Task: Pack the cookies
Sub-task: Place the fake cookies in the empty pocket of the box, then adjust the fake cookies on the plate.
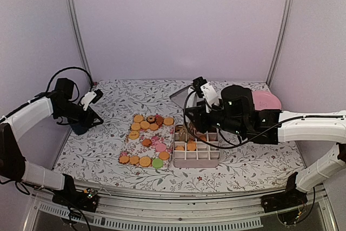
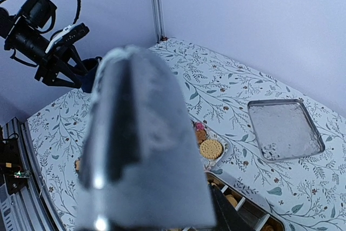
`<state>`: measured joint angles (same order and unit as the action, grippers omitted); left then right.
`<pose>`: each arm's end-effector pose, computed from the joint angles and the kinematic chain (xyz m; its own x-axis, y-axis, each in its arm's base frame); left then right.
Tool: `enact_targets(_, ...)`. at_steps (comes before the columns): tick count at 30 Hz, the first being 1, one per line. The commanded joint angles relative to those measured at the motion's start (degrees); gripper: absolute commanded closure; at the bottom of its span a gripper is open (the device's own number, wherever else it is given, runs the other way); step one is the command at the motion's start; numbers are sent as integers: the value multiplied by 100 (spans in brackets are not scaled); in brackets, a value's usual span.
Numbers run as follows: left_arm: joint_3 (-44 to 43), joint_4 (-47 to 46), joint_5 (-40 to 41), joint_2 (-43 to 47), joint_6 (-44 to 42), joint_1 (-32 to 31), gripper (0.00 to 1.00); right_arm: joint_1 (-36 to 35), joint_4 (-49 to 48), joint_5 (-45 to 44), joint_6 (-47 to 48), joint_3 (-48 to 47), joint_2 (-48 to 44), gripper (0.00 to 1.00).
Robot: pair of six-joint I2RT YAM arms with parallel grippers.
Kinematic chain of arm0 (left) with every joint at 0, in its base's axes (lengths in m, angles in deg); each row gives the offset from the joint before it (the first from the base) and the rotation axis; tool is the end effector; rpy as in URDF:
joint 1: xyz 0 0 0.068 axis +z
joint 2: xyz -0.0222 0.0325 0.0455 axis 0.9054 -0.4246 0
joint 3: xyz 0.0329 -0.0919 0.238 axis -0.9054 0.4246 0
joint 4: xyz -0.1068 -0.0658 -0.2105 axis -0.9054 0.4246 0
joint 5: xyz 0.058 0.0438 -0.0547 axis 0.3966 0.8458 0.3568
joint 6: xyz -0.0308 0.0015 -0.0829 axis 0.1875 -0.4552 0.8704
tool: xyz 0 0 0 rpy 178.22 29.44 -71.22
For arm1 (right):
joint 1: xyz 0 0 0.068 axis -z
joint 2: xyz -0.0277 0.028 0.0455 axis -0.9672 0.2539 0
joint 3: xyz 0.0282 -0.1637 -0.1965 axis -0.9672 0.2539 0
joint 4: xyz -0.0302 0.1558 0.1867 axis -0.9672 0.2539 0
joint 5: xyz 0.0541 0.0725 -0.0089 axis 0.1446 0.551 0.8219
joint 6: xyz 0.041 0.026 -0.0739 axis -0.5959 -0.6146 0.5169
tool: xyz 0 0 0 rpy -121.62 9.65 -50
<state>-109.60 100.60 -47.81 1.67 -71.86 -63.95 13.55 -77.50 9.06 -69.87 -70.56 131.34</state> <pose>0.2542 -0.0311 0.2050 -0.6122 0.4571 -0.6452 0.6316 0.7736 -0.0512 0.1834 0.2958 0.2768 -0.2384 -0.1819 -0.9540 -0.7001 0.7130 0.0391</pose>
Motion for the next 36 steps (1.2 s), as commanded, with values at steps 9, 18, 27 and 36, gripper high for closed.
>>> enact_targets(9,0,-27,-36,93,0,32,52,42,46,-164,102,8,-26,66)
enact_targets(18,-35,-22,-26,93,9,30,52,118,133,-3,-75,238,-67,71)
enact_targets(27,-78,-9,-18,80,8,30,52,12,190,187,-220,158,-73,85)
enact_targets(36,-97,-18,-42,3,34,32,52,-18,131,169,-4,-405,111,83)
